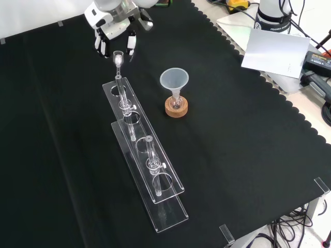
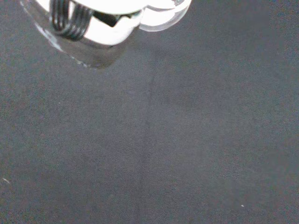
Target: Pour all the NaCl from the weighing funnel into the round-bottom flask.
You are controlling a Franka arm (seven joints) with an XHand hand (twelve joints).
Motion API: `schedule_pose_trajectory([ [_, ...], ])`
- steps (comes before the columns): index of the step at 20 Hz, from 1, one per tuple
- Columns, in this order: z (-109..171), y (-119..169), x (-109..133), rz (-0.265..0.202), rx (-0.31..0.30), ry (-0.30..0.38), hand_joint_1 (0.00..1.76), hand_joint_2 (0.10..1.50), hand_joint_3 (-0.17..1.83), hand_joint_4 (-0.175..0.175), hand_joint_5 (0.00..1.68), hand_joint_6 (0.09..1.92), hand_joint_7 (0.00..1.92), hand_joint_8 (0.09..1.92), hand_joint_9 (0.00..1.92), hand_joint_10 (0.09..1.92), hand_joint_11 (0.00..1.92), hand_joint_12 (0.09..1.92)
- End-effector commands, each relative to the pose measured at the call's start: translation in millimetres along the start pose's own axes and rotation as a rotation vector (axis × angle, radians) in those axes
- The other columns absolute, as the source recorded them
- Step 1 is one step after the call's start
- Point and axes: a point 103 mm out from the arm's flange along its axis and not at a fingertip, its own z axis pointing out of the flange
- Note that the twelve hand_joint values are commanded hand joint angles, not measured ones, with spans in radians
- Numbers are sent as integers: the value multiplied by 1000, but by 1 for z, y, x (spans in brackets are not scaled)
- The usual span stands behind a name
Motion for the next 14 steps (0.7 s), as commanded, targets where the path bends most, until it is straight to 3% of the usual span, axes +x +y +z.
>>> schedule_pose_trajectory([
  [1, -18, -35, -8, 36, 4, -21, 1122, 728, 501, 175, 1306, 550, 829, 623, 1262, 151, 1119, 839],
  [14, -63, -98, 17, 82, -12, -85, 1122, 728, 501, 175, 1307, 548, 820, 623, 1262, 143, 1111, 840],
])
